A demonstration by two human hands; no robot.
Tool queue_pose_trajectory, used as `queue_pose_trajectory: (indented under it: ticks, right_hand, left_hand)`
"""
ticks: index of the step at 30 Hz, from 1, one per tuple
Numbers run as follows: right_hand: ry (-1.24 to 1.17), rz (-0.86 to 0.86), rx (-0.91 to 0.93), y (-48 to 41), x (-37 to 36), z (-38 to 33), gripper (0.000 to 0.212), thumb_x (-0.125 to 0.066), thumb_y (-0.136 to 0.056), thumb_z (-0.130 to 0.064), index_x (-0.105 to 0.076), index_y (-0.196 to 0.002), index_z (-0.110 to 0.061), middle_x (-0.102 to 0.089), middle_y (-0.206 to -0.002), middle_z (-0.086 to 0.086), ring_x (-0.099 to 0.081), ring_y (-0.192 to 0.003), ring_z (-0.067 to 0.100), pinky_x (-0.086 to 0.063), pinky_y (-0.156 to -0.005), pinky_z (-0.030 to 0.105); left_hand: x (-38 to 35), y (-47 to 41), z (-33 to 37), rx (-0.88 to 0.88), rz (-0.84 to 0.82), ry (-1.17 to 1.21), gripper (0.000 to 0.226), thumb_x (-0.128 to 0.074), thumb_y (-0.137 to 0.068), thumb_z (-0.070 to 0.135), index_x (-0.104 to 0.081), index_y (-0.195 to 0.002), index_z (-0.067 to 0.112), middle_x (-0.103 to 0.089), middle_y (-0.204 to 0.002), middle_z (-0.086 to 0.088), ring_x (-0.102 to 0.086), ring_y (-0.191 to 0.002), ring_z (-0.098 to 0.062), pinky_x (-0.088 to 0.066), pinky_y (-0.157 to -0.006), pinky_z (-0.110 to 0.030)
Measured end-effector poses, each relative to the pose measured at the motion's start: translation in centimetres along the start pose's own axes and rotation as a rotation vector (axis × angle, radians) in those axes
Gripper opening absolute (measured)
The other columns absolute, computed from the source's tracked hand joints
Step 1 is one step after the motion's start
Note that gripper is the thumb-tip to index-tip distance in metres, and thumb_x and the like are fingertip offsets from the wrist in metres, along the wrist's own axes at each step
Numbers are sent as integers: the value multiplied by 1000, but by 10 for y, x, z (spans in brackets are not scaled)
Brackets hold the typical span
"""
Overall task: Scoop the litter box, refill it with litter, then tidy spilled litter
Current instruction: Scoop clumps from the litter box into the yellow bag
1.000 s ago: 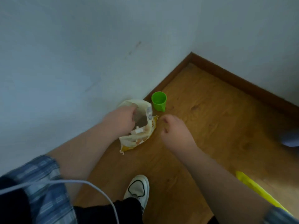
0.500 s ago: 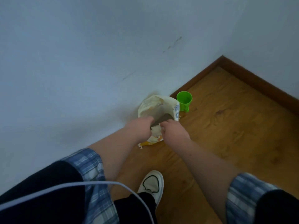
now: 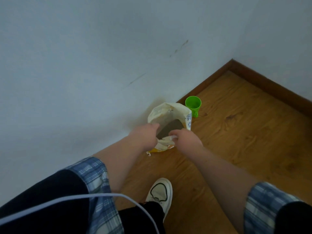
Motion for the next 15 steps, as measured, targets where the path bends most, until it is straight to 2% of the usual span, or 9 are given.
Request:
queue_pose_trajectory:
  ticks: [3, 6, 8, 10, 12, 15]
  right_hand:
    - [-144, 114, 39, 12, 18, -4, 34, -44, -100, -21, -58, -128, -36, -53, -118, 4, -58, -102, 26, -52, -88, 41]
    - [-325, 284, 59, 36, 54, -3, 31, -43, -103, -21, -56, -129, -33, -51, -117, -2, -53, -98, 13, -46, -85, 29]
    - [-408, 387, 80, 61, 81, 2, 31, -44, -103, -21, -56, -129, -35, -53, -112, -8, -53, -94, 4, -45, -80, 23]
    - [-526, 446, 48, 84, 102, 19, 31, -46, -103, -21, -56, -125, -40, -57, -105, -13, -57, -90, 2, -49, -77, 22]
    - [-708, 464, -41, 103, 115, 45, 30, -46, -103, -21, -59, -120, -42, -62, -98, -13, -62, -88, 4, -55, -78, 27]
    - [-970, 486, -129, 129, 129, 81, 29, -44, -105, -18, -62, -119, -35, -67, -98, -4, -67, -90, 10, -58, -84, 30]
  left_hand:
    - [-2, -1, -1, 0, -13, 3, 52, -49, -90, 11, -41, -140, 23, -52, -134, -7, -58, -112, -27, -54, -89, -44]
    - [1, -6, -2, -2, 1, 20, 67, -52, -90, 11, -29, -151, 24, -44, -144, -8, -52, -123, -29, -51, -96, -46]
    - [9, -10, 3, -20, 42, 21, 74, -59, -90, 21, -22, -154, 25, -36, -151, -7, -45, -130, -31, -47, -101, -47]
    - [21, -15, 15, -59, 106, -11, 78, -64, -89, 38, -23, -153, 24, -36, -151, -6, -44, -131, -30, -44, -104, -47]
    - [33, -20, 34, -109, 153, -23, 72, -64, -87, 46, -33, -148, 24, -46, -144, -4, -49, -126, -28, -45, -101, -47]
    - [47, -27, 73, -209, 178, 23, 41, -63, -88, 45, -52, -122, 25, -59, -117, 2, -58, -108, -23, -49, -87, -42]
Point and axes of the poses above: each hand's wrist, its own y-axis away from the middle knuckle, its own x-axis out of the back of the hand, z = x × y, the point moved 9 cm from there along -y, towards the middle knuckle
